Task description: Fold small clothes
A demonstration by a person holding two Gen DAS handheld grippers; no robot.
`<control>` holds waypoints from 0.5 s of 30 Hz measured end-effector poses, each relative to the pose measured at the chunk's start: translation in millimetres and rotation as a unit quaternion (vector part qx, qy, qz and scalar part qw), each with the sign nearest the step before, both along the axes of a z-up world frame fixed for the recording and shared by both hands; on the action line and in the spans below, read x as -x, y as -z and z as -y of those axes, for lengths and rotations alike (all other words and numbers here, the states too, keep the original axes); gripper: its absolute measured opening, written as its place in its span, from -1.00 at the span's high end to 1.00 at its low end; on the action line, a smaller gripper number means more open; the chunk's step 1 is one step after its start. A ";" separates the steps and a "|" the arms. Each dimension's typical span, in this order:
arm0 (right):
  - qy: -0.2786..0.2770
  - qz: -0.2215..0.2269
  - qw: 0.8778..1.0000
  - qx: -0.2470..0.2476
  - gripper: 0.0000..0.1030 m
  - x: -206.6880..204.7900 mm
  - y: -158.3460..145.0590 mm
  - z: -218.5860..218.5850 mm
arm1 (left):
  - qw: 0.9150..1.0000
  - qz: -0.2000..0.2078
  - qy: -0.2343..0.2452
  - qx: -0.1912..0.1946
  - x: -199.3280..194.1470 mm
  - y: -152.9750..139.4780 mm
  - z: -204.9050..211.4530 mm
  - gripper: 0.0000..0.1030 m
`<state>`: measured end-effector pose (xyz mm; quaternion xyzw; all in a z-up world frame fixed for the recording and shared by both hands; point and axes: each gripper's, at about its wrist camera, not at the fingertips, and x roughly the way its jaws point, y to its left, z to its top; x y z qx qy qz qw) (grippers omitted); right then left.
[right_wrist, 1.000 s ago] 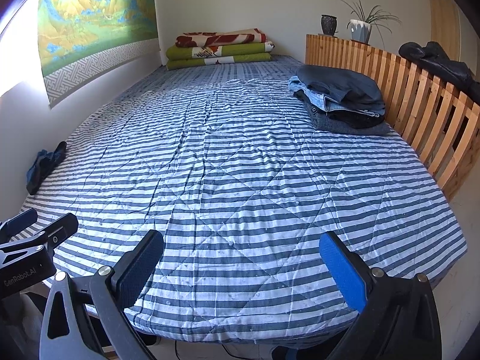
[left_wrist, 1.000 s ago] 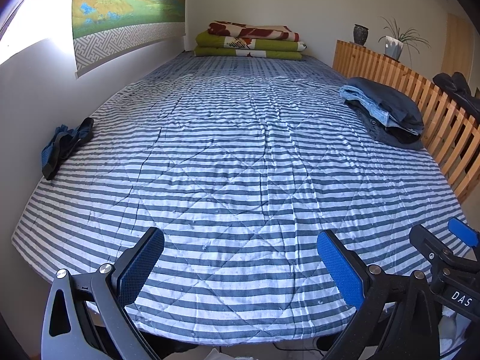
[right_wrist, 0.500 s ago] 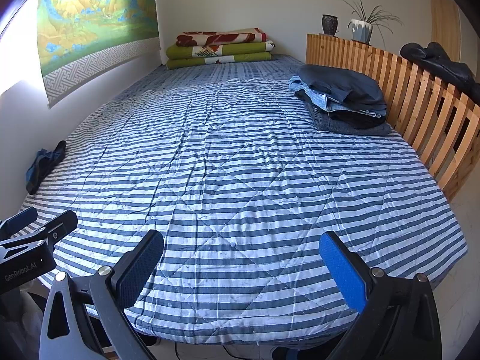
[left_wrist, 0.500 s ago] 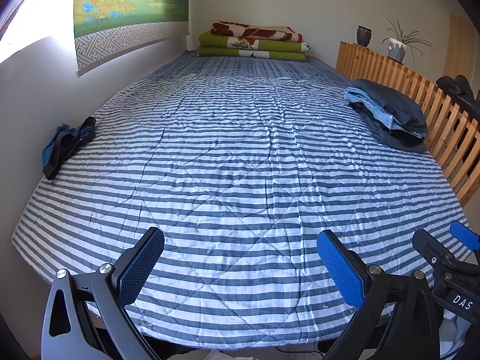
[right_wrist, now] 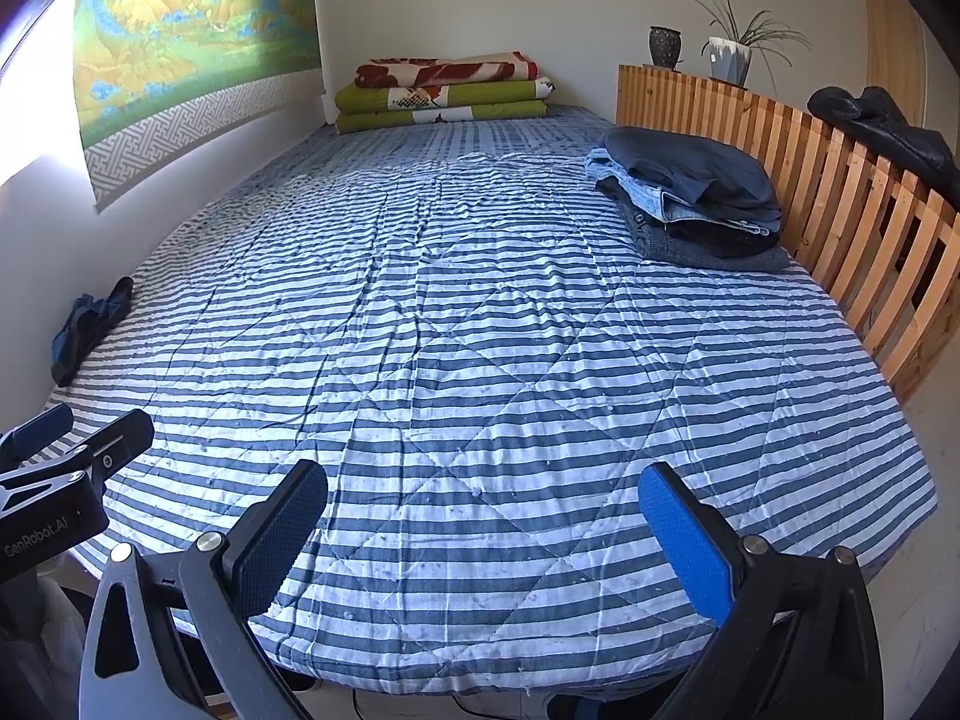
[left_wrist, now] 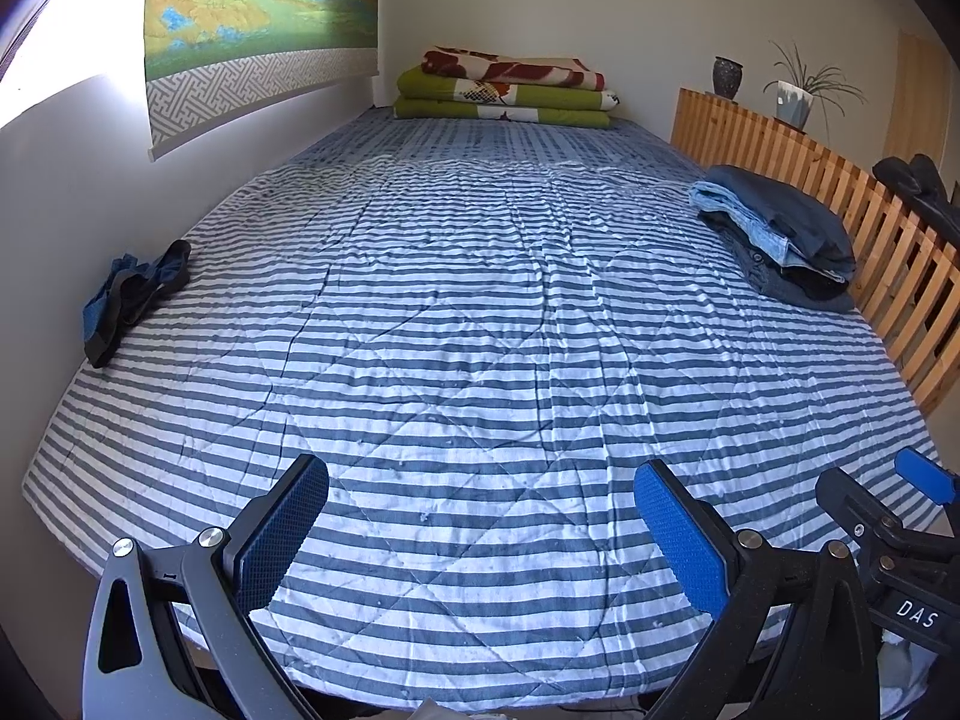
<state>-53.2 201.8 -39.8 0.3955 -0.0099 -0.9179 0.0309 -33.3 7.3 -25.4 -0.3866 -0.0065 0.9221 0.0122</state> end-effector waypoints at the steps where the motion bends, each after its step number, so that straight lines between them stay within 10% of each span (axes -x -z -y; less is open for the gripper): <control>1: -0.001 0.000 1.000 0.000 -0.98 0.6 -0.2 1.2 | 1.000 0.000 -0.001 0.000 0.5 -0.1 1.8 -1.00; 15: -0.012 0.003 1.000 0.001 -0.98 12.7 0.6 14.8 | 1.000 -0.002 -0.013 0.000 14.7 1.6 15.1 -1.00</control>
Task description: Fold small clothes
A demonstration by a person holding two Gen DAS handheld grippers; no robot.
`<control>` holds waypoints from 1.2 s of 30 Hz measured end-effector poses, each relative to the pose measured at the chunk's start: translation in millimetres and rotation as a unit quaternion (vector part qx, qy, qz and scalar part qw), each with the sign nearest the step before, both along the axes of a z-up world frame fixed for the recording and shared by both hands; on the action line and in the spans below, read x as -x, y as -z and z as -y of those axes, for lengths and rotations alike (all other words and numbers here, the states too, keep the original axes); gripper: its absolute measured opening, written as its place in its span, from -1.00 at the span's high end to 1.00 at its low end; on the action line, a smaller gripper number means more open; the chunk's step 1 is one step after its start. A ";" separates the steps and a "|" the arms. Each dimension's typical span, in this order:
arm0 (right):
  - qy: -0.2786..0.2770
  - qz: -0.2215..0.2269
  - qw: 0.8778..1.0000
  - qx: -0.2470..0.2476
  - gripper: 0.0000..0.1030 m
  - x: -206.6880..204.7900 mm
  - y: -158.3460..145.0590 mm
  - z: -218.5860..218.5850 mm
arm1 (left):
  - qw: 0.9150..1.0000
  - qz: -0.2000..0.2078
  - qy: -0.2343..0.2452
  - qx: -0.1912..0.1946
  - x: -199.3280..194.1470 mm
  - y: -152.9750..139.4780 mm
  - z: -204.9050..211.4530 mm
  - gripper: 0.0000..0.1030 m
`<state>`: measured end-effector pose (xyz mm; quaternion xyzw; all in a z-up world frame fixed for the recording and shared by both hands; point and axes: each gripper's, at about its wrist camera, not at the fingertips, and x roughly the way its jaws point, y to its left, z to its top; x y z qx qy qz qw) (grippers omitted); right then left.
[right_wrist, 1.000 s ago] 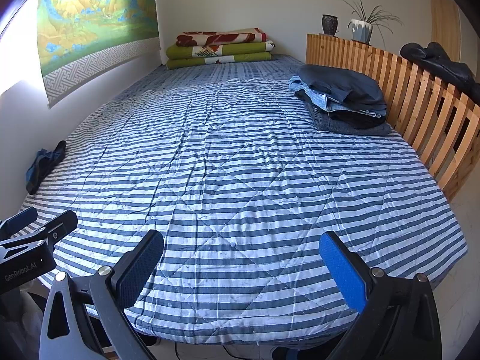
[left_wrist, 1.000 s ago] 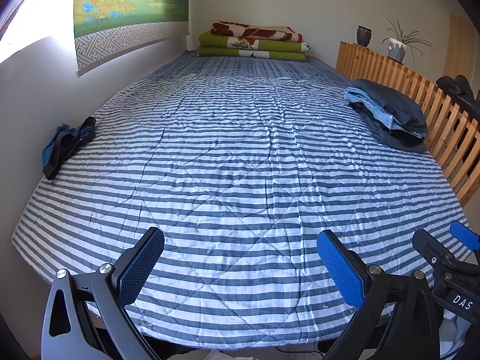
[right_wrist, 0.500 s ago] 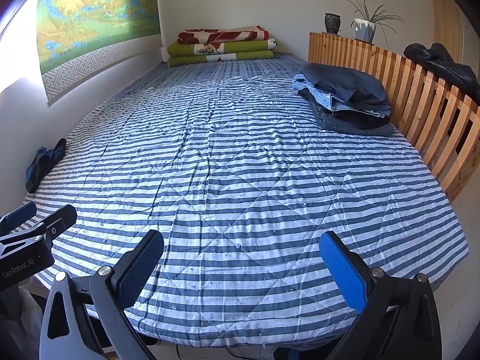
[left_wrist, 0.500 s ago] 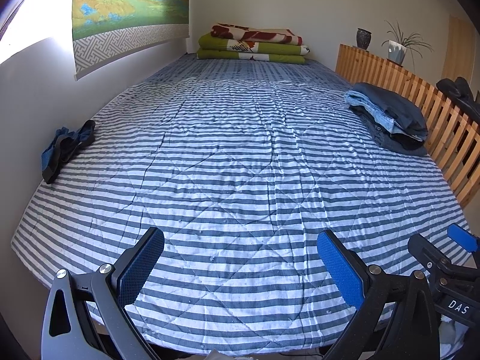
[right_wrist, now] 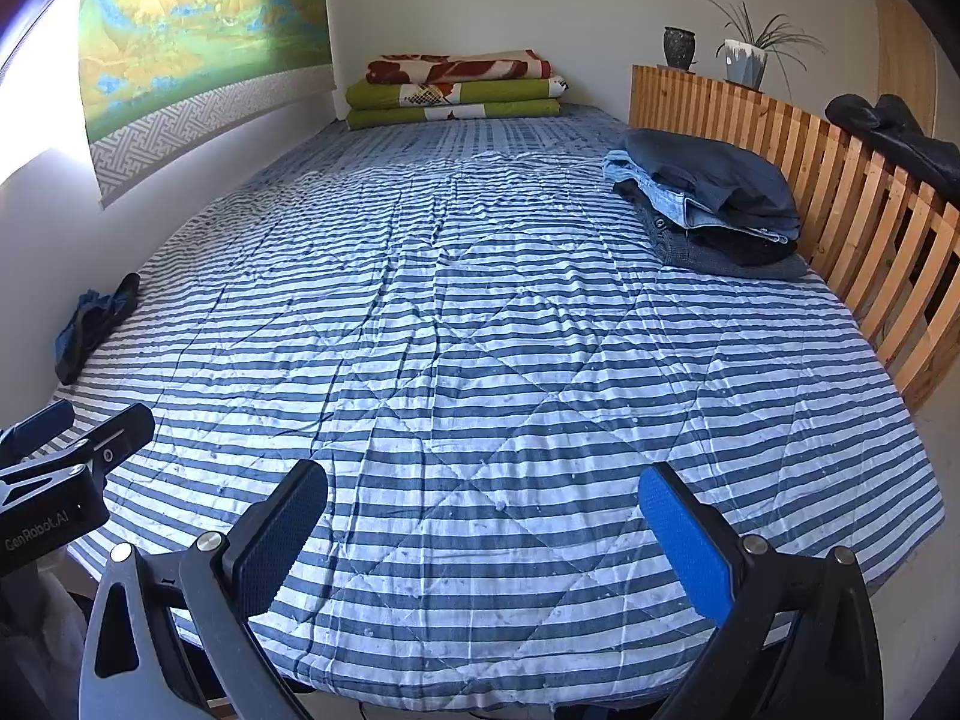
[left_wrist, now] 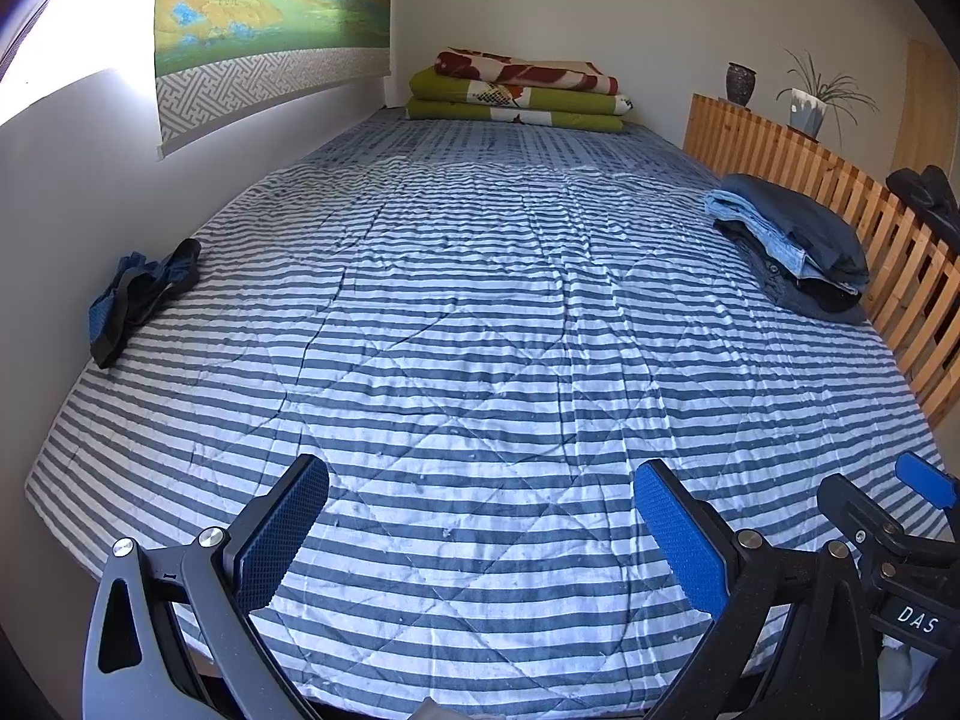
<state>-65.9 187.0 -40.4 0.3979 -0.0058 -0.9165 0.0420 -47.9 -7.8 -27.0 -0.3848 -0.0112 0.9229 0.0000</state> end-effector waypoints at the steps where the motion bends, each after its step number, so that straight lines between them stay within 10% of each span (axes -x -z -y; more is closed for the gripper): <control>1: -0.002 0.000 1.000 0.000 -0.98 1.2 0.0 1.1 | 1.000 0.000 -0.001 0.000 0.8 0.1 1.0 -1.00; 22: -0.065 -0.002 0.998 -0.009 -0.98 35.4 1.0 62.3 | 0.998 -0.003 -0.062 0.002 27.2 3.3 73.1 -1.00; 36: -0.157 -0.007 0.988 0.010 -0.98 85.8 -12.2 166.1 | 0.984 -0.002 -0.179 -0.008 81.5 28.6 227.6 -1.00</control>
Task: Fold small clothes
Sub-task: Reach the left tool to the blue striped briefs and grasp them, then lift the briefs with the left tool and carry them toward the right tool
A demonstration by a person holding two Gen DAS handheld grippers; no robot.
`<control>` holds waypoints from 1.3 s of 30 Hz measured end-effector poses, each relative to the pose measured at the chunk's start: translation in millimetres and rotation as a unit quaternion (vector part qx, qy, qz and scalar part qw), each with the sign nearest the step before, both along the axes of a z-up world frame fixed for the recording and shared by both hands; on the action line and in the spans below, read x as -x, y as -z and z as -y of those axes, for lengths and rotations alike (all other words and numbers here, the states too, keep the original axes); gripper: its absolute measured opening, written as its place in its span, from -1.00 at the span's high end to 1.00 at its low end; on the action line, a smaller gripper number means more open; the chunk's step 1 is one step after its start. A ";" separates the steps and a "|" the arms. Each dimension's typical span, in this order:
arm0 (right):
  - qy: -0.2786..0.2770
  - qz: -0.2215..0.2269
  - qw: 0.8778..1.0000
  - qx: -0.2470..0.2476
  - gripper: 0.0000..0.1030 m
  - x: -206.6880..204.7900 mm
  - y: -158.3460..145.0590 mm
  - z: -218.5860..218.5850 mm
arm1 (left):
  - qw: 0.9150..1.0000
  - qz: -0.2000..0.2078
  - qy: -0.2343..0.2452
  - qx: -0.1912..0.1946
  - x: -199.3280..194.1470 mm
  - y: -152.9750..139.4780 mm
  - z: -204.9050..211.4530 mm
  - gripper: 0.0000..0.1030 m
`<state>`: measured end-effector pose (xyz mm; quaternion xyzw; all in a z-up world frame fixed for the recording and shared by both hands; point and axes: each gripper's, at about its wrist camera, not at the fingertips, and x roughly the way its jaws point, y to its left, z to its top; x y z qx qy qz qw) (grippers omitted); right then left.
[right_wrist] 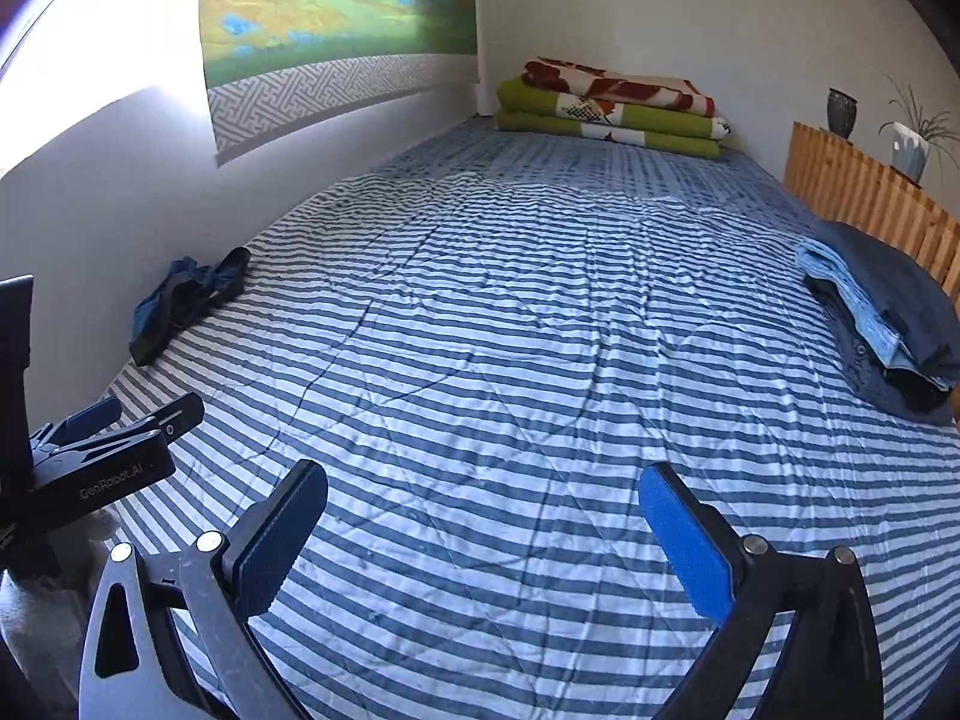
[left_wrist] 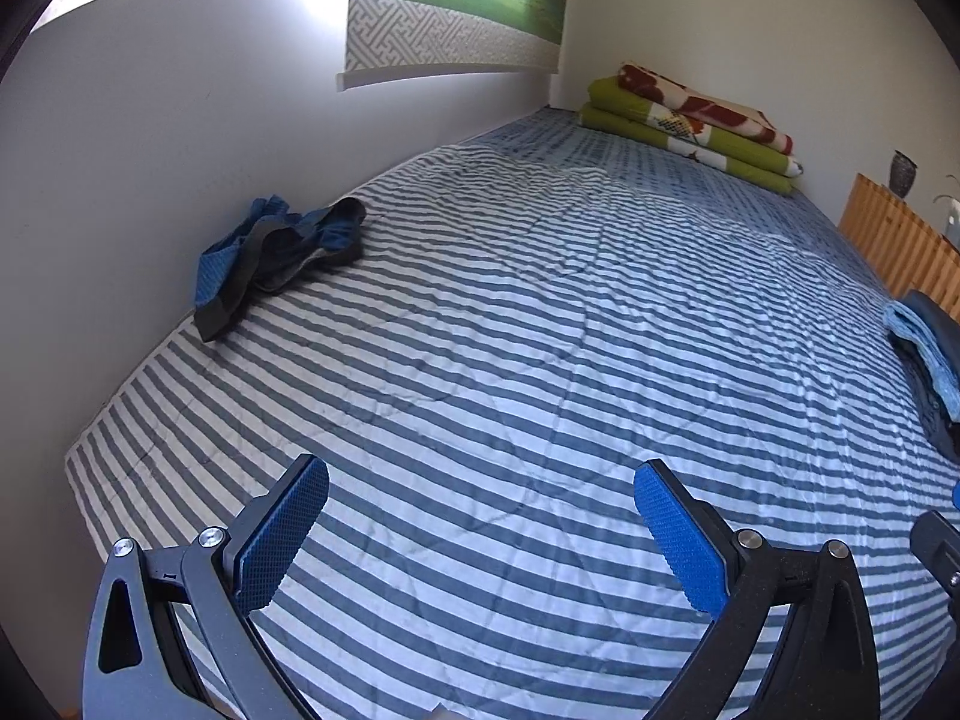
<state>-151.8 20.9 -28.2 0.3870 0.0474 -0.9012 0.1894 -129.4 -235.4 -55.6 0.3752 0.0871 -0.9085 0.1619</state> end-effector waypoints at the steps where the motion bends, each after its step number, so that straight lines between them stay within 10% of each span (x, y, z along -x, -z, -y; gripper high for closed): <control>1: -0.003 0.006 1.000 -0.001 -0.98 3.2 2.6 7.5 | 1.000 0.003 -0.010 0.003 5.0 3.1 14.0 -0.99; 18: -0.024 0.027 0.999 -0.011 -0.98 -0.8 25.4 43.9 | 0.979 0.065 -0.191 -0.009 105.2 24.2 260.6 -0.86; 27: -0.007 0.033 0.999 -0.004 -0.98 -7.6 23.8 18.3 | 0.967 0.148 -0.201 -0.045 152.0 62.4 307.1 -0.84; 29: -0.001 0.036 0.999 -0.005 -0.98 -9.2 25.6 10.3 | 0.966 0.151 -0.206 -0.051 154.5 70.8 312.6 -0.45; 31: 0.006 0.038 0.999 -0.006 -0.98 -10.3 27.7 1.7 | 0.962 0.156 -0.210 -0.076 153.5 77.6 317.9 0.54; 32: 0.009 0.038 0.999 -0.006 -0.98 -10.2 28.3 -2.7 | 0.962 0.154 -0.207 -0.091 151.8 79.5 319.4 0.70; 39: 0.043 0.045 0.998 0.003 -0.98 -9.5 32.0 -36.4 | 0.979 0.105 -0.150 -0.094 126.1 56.3 281.6 0.94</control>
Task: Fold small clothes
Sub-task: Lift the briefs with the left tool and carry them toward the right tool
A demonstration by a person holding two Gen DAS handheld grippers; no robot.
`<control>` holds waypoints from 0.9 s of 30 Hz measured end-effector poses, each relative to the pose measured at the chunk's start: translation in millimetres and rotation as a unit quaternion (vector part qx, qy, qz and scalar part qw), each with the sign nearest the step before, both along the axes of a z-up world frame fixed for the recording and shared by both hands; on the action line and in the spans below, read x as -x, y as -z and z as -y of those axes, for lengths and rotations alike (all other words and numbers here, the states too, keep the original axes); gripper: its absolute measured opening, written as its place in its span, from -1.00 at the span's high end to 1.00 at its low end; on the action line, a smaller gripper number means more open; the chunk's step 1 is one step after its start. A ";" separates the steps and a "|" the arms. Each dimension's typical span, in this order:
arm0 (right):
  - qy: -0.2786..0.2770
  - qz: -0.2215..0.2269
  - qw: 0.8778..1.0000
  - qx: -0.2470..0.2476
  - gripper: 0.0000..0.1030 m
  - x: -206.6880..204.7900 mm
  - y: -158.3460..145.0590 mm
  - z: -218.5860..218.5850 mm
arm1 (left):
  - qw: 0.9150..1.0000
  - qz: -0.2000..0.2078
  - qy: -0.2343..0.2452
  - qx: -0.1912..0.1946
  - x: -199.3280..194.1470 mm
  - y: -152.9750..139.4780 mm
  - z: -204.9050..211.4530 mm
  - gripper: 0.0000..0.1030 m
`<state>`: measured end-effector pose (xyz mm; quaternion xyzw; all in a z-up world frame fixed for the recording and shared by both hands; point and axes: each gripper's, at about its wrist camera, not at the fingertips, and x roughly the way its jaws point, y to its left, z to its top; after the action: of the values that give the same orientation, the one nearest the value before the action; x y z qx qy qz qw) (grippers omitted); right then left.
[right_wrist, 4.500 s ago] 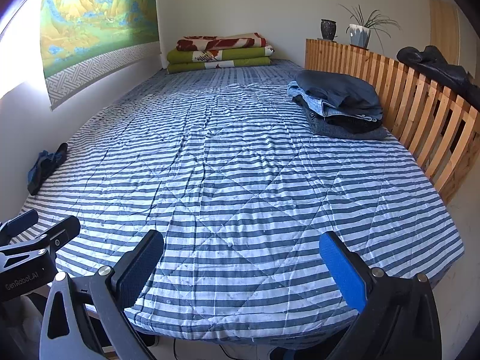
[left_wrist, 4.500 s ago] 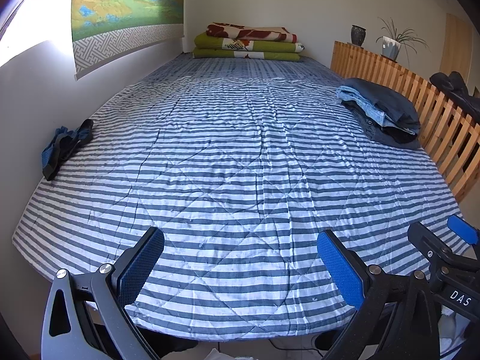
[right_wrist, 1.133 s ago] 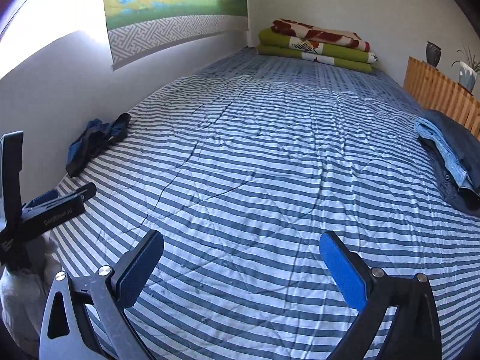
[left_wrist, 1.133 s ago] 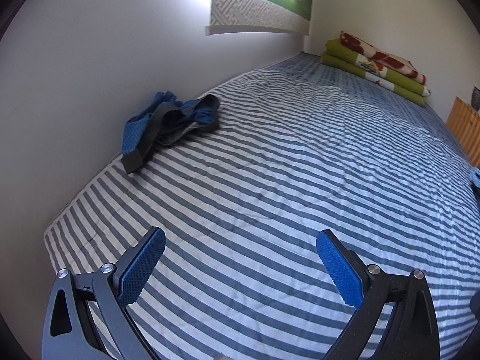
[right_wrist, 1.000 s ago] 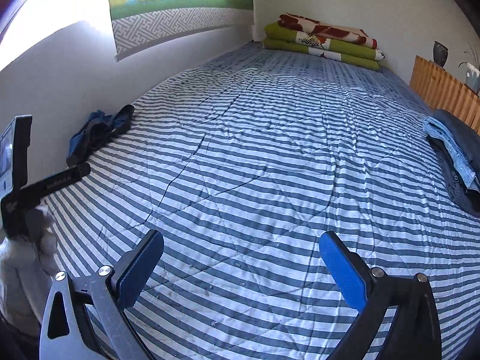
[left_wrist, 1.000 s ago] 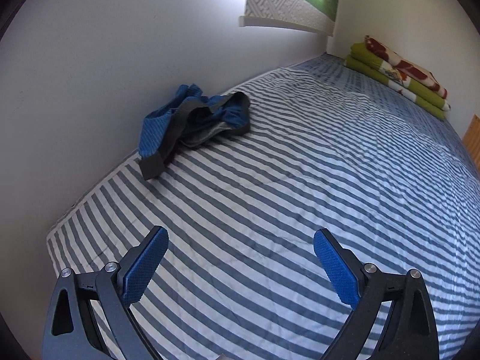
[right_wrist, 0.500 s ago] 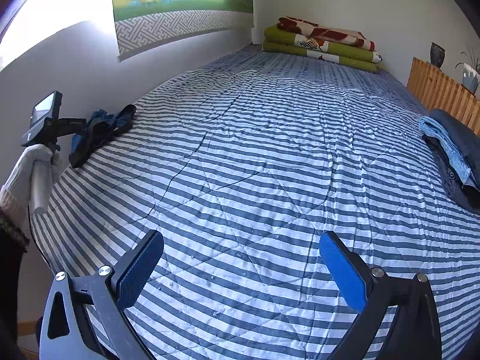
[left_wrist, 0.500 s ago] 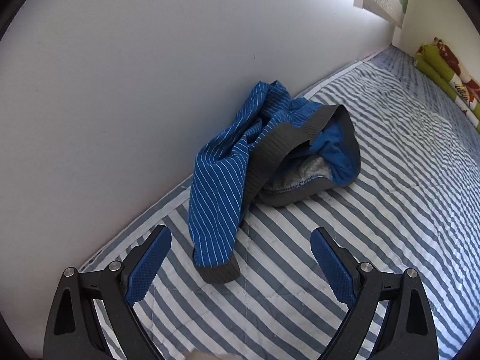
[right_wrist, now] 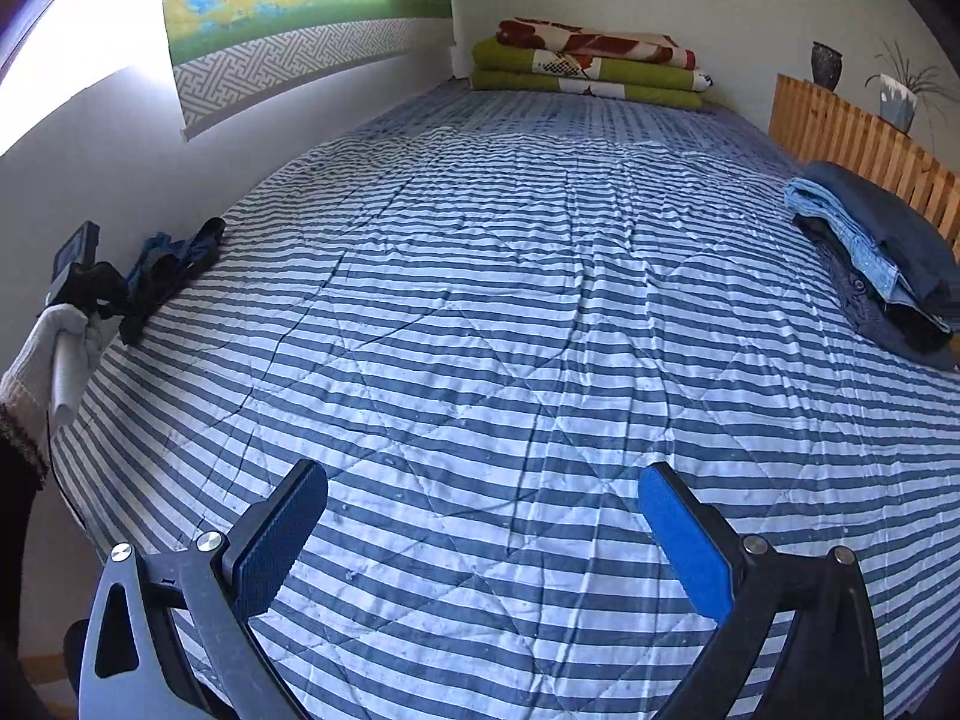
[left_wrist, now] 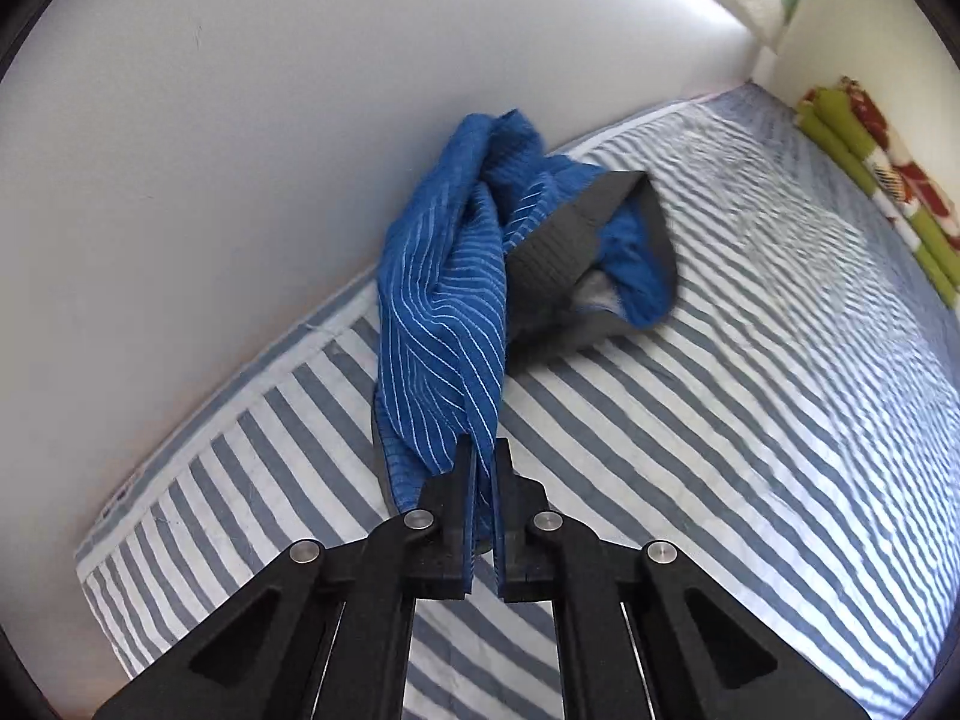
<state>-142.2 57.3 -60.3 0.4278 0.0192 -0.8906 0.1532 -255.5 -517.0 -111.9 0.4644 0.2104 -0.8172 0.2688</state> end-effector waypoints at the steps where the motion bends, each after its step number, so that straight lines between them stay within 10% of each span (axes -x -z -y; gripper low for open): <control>1: 0.003 0.000 1.000 0.002 -0.98 -1.1 0.0 -4.5 | 1.000 -0.010 0.010 -0.004 -4.8 -5.5 -8.3 0.94; 7: 0.018 -0.009 1.000 0.010 -0.98 -12.8 -3.0 -30.1 | 0.992 -0.048 0.115 0.001 -37.9 -43.9 -106.8 0.94; 13: 0.046 -0.015 0.998 0.030 -0.98 -28.7 -8.0 -65.9 | 0.964 -0.089 0.248 -0.035 -50.3 -86.9 -240.8 0.94; 25: 0.147 -0.045 0.987 0.037 -0.98 -67.1 -22.6 -179.1 | 0.844 -0.192 0.472 -0.170 -103.0 -207.9 -482.0 0.94; 27: 0.160 -0.045 0.985 0.040 -0.98 -69.8 -22.6 -194.3 | 0.835 -0.207 0.480 -0.172 -118.4 -225.2 -493.3 0.94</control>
<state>-72.4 251.6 -37.7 0.3788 -0.0784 -0.9218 0.0253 -137.1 -23.7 113.3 0.3663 0.1493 -0.8711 -0.2909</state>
